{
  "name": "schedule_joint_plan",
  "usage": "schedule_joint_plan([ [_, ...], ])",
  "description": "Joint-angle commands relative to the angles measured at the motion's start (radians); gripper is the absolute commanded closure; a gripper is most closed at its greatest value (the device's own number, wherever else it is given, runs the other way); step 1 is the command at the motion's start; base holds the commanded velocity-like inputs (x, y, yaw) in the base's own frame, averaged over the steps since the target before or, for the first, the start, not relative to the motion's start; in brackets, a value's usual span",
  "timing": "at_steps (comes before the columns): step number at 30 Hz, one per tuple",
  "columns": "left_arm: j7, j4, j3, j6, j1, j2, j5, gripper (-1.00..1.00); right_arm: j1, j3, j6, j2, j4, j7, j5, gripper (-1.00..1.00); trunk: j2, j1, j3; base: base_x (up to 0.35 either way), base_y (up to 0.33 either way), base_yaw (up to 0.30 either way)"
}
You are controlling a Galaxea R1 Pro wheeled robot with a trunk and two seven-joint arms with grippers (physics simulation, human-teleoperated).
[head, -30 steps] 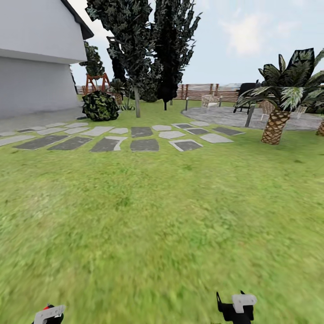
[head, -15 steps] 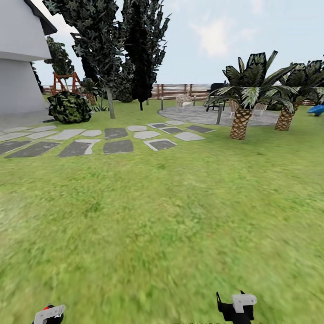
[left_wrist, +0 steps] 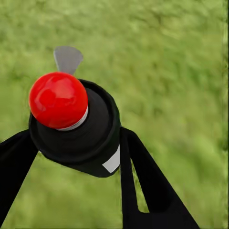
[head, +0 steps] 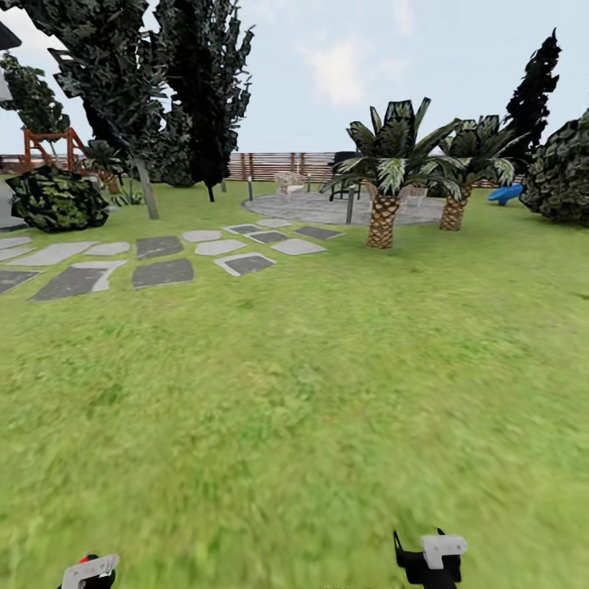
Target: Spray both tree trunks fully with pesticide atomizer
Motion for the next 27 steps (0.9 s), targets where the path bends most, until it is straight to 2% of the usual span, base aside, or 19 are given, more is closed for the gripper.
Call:
schedule_joint_plan([
  [1,-0.01,0.001,0.004,-0.002,-0.001,0.0,0.011,1.0,-0.001,-0.003,-0.003,0.0,0.002,-0.007,0.011,-1.0,0.0,0.0,-0.001,0.0,-0.27,-0.3],
  [27,-0.01,0.001,0.004,-0.002,0.0,0.0,0.011,1.0,-0.001,-0.003,-0.003,0.0,0.002,-0.007,0.011,-1.0,0.0,0.0,-0.001,0.0,-0.27,-0.3],
])
